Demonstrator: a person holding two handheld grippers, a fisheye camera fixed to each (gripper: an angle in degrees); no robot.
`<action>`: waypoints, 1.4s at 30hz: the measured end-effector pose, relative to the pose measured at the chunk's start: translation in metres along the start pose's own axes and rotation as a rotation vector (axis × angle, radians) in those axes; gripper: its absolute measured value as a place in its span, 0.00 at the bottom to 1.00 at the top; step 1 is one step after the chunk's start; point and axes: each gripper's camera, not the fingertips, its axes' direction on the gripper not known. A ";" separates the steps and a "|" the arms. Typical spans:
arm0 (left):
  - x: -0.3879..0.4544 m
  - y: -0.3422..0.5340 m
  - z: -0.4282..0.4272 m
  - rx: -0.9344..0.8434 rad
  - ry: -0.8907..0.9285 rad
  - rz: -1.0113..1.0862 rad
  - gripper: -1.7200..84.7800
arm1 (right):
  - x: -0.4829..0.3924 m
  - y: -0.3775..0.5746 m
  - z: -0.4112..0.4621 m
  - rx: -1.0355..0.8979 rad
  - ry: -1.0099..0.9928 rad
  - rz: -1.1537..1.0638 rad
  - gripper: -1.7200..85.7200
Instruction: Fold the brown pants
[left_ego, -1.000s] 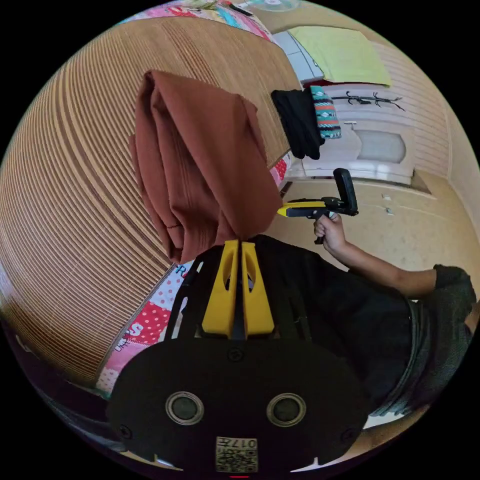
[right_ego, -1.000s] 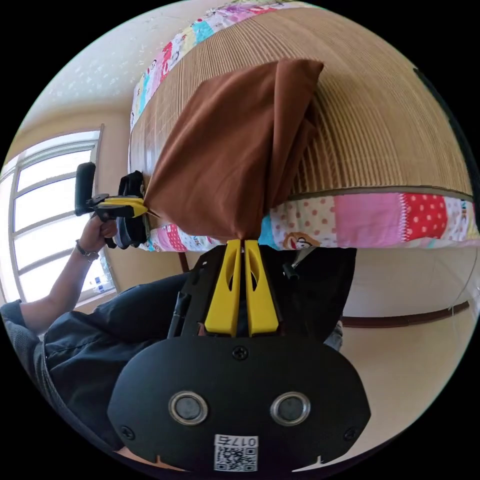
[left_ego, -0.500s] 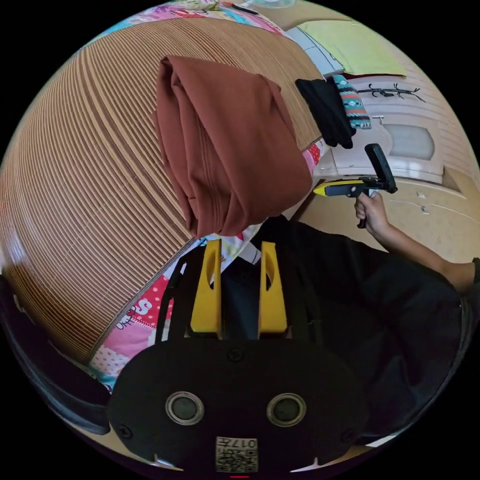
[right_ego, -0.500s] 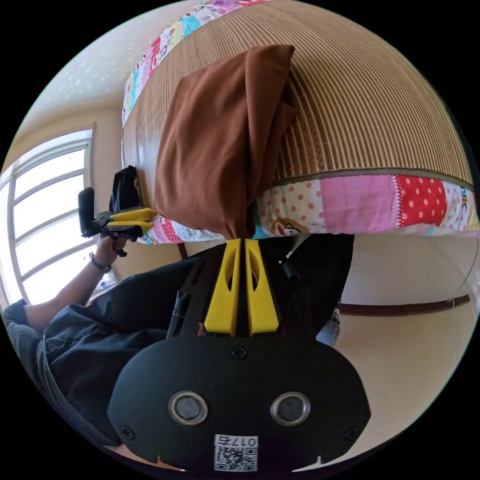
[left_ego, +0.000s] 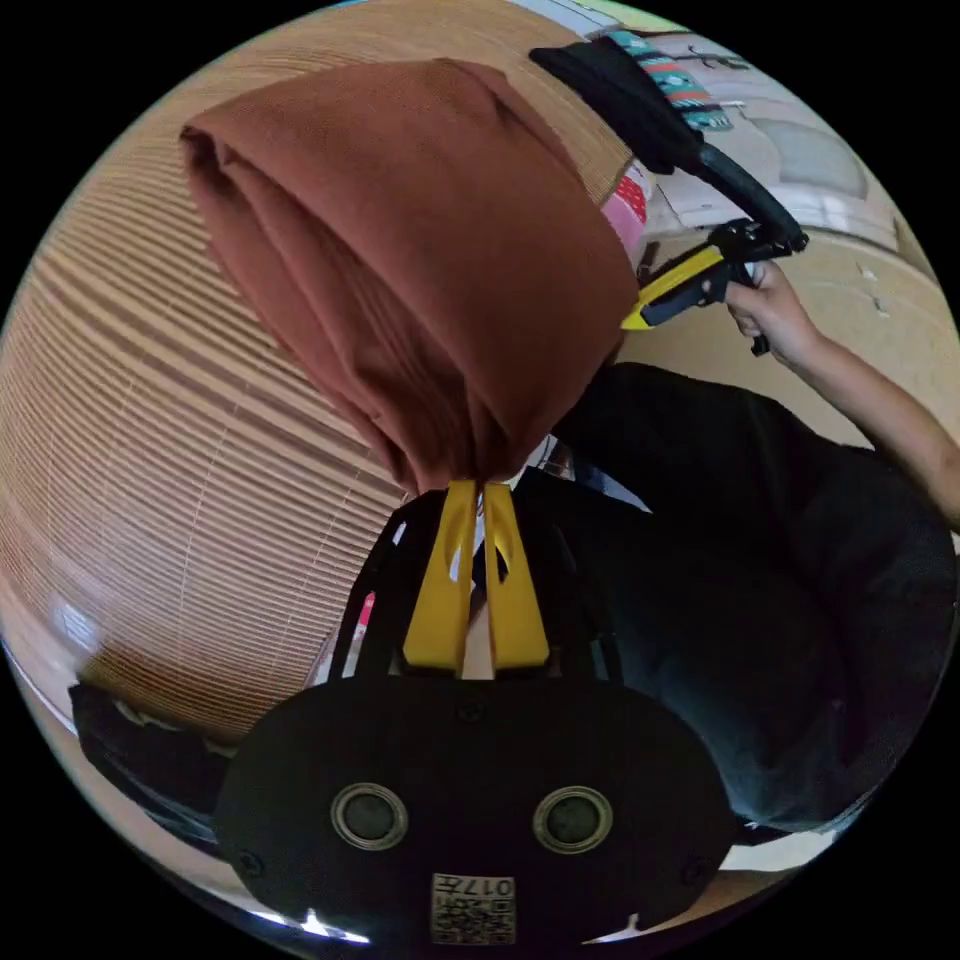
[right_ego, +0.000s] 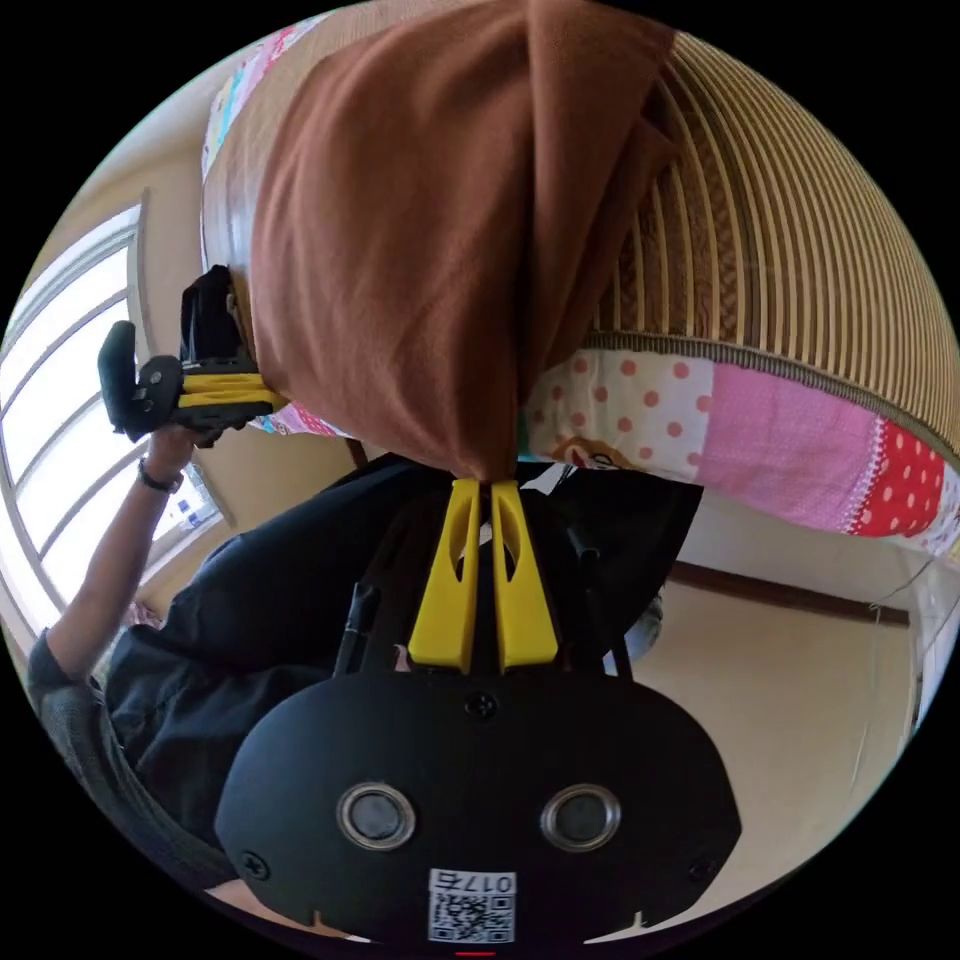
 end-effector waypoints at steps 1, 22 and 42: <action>-0.017 0.011 -0.007 0.059 0.079 -0.098 0.02 | 0.005 0.001 -0.007 -0.015 -0.053 0.009 0.05; -0.089 -0.160 -0.117 0.487 0.043 -0.351 0.11 | 0.058 -0.077 -0.185 0.517 -0.302 0.109 0.07; -0.194 -0.078 -0.100 0.746 0.623 -0.394 0.03 | 0.146 -0.001 -0.156 0.889 -0.565 0.383 0.03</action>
